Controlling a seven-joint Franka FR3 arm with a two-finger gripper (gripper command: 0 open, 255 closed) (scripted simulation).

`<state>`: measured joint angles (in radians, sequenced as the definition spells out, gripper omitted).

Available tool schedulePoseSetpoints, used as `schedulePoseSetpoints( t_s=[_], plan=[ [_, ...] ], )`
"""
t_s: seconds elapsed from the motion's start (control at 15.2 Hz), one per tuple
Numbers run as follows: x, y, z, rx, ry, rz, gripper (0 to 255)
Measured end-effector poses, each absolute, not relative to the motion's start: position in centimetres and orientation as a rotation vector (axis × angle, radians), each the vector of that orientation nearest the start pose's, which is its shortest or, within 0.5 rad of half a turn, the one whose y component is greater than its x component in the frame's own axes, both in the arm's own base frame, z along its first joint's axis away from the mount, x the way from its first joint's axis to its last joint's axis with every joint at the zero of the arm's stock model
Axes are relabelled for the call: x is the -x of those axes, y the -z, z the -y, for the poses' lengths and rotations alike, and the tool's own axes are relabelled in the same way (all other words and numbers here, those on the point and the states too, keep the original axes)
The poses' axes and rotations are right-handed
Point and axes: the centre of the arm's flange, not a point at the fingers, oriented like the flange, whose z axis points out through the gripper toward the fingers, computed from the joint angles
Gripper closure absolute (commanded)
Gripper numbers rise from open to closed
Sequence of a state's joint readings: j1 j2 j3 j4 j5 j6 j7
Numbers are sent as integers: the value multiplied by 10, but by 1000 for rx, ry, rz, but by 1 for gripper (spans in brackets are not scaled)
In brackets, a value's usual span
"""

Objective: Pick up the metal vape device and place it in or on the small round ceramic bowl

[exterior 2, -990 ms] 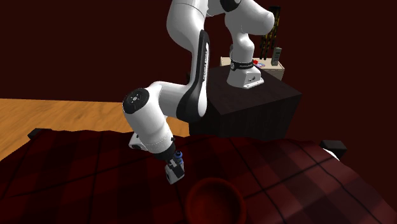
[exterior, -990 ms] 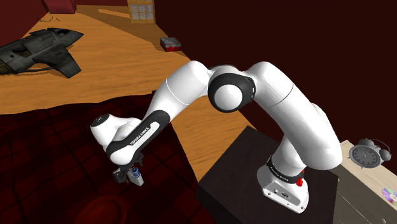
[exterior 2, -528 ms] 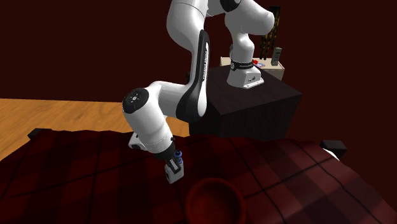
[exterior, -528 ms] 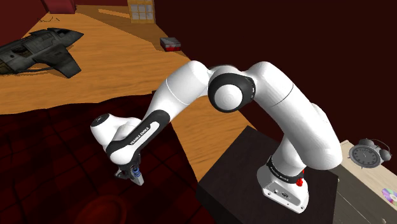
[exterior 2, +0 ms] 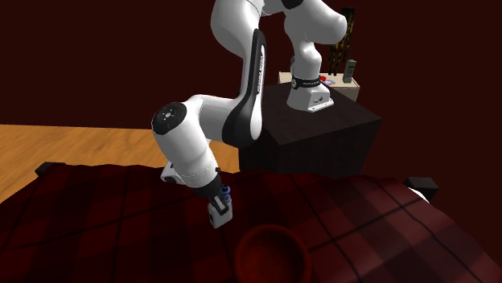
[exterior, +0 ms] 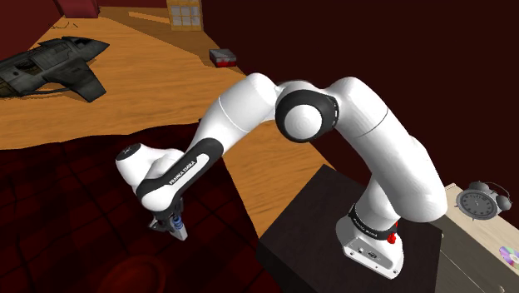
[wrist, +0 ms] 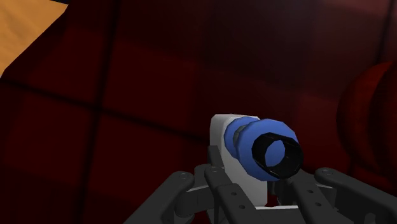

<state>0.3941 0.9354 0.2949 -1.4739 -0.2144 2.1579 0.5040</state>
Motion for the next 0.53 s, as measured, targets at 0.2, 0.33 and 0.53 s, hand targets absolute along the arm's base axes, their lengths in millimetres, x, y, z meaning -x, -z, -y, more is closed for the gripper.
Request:
schedulePoseSetpoints(
  t_s=[0.2,0.33,0.53],
  plan=[
    [-553,-135,-408,3149,-346,370,255],
    [-553,-145,-408,3148,-346,370,255],
    [-554,-160,-407,3149,-346,370,255]
  ],
)
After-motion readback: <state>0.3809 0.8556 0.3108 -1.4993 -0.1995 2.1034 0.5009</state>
